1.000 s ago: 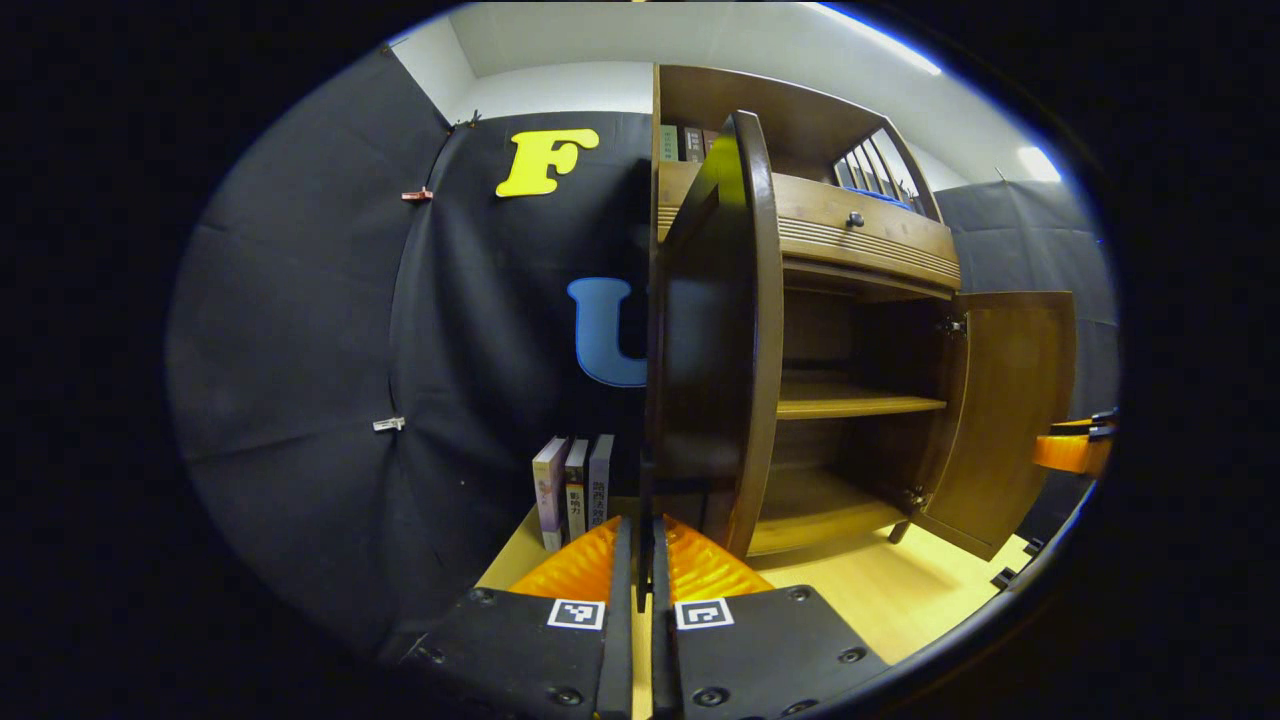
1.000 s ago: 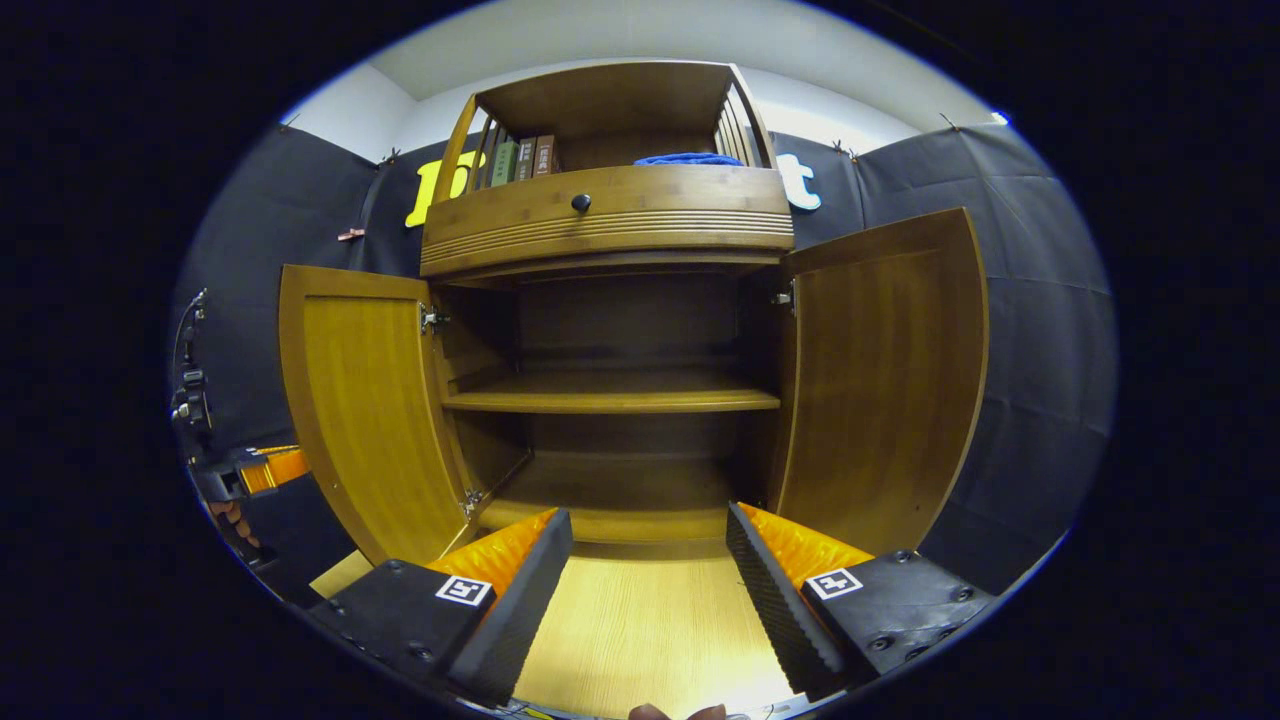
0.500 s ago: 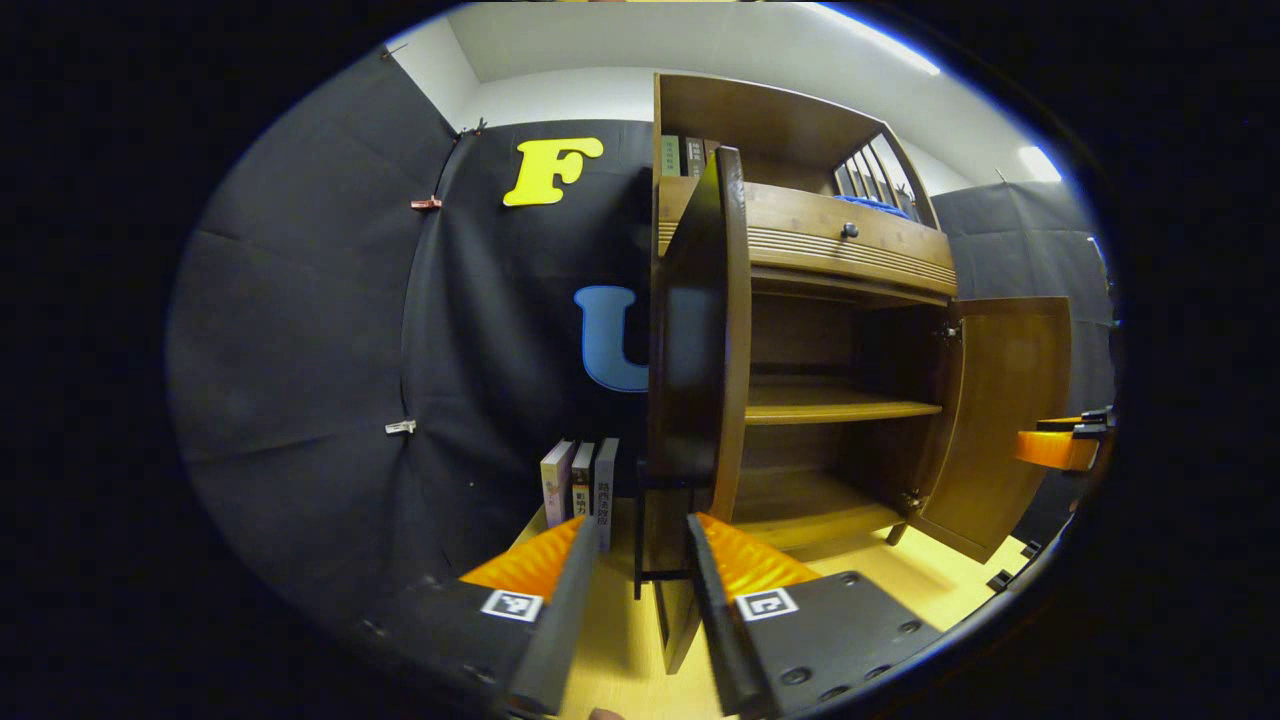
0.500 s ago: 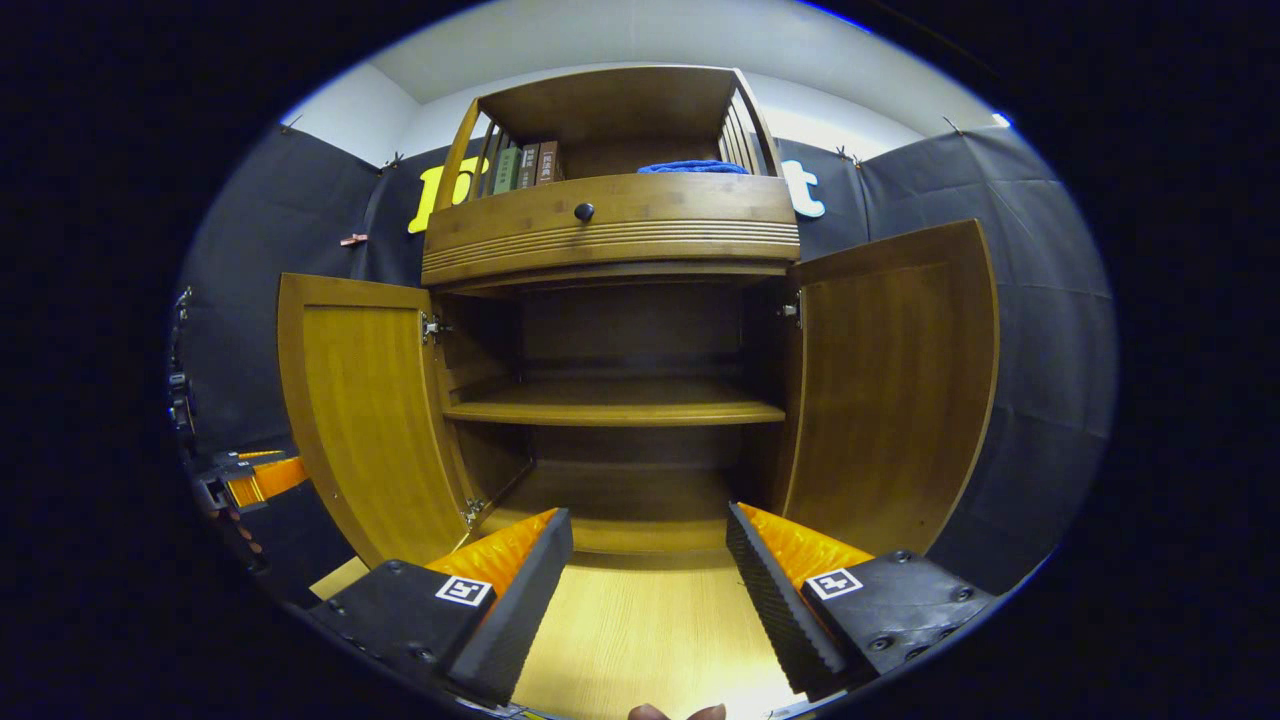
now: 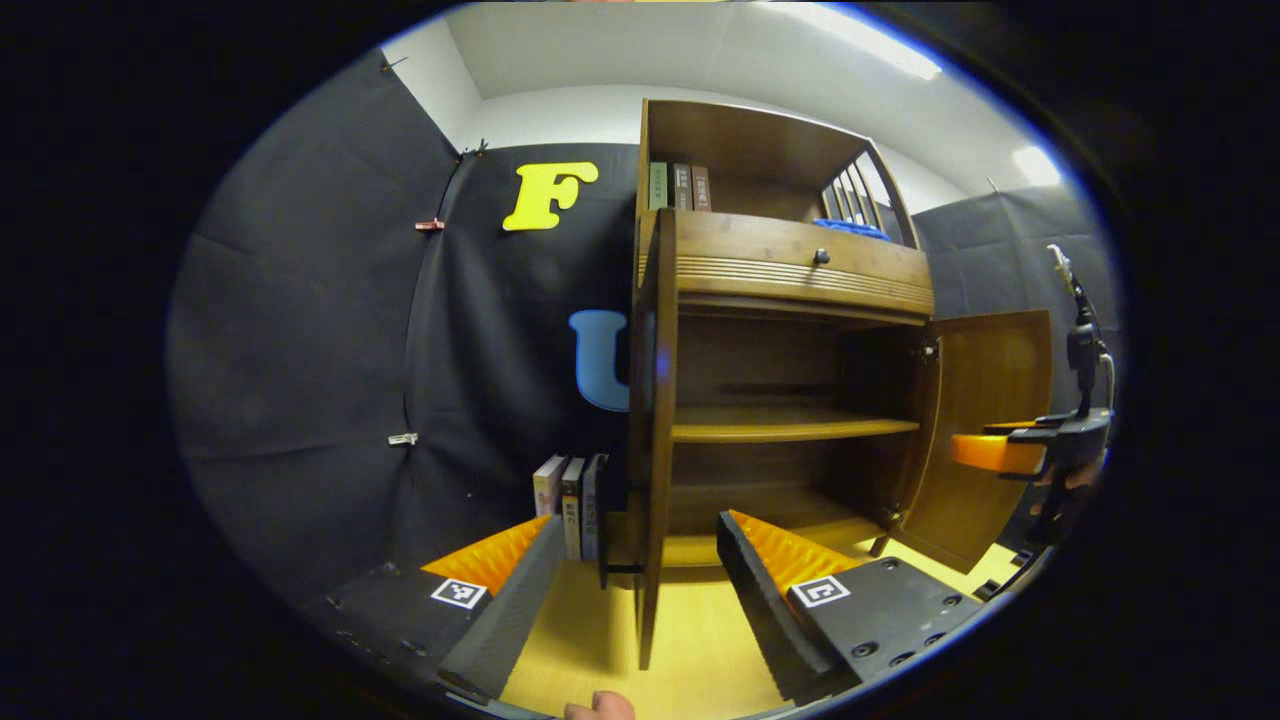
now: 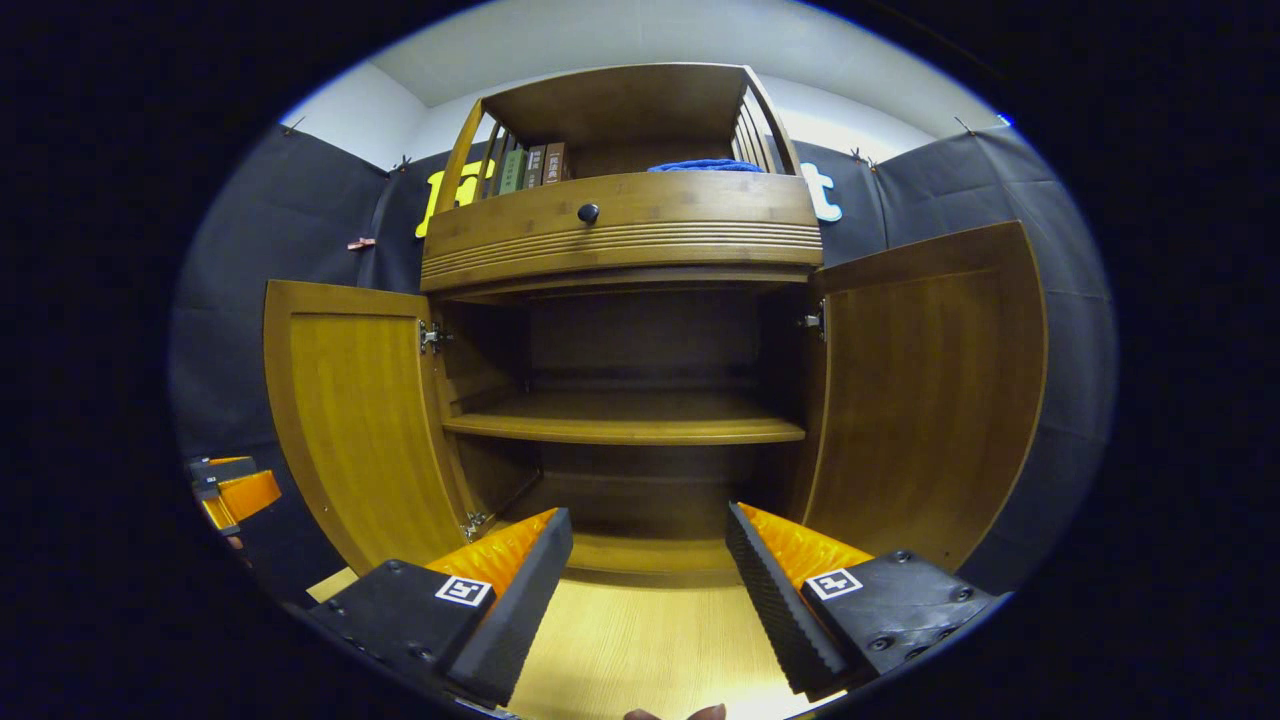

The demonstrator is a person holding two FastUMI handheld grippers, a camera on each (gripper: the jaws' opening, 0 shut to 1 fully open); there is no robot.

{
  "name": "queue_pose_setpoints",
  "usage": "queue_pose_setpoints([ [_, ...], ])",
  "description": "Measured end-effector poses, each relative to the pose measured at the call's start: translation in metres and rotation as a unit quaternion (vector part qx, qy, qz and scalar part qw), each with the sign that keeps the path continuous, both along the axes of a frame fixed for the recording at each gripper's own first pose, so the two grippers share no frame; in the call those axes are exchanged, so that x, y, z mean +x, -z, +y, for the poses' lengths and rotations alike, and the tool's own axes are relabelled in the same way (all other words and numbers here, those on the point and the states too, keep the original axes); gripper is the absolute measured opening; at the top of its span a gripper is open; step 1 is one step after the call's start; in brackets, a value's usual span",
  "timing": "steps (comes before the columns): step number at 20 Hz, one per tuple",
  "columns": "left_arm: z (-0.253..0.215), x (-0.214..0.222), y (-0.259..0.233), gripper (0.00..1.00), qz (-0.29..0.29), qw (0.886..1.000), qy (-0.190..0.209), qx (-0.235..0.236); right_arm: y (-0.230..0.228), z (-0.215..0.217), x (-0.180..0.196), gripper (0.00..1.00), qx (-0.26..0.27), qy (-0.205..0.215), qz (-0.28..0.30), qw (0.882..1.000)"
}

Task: Open the right door of the double-door shoe cabinet with the right hand, and open the left door with the left hand.

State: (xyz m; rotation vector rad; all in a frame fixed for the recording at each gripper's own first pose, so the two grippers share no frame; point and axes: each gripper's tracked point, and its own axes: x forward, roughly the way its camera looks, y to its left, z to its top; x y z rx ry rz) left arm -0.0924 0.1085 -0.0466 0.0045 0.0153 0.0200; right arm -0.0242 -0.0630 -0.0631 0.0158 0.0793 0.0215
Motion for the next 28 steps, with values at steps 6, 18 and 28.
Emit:
queue_pose_setpoints([
  [6,-0.049,0.003,-0.004,0.95,0.002,1.000,0.009,0.014,-0.008,0.001,0.019,0.98,-0.017,-0.005,0.000,1.000],
  [18,-0.112,0.027,-0.009,0.94,0.003,0.999,0.035,-0.003,-0.026,0.018,0.019,0.94,-0.017,-0.030,-0.015,0.999],
  [28,-0.150,0.029,-0.017,0.94,-0.003,0.998,0.070,0.004,-0.033,0.027,0.004,0.99,-0.016,-0.038,-0.021,0.999],
])
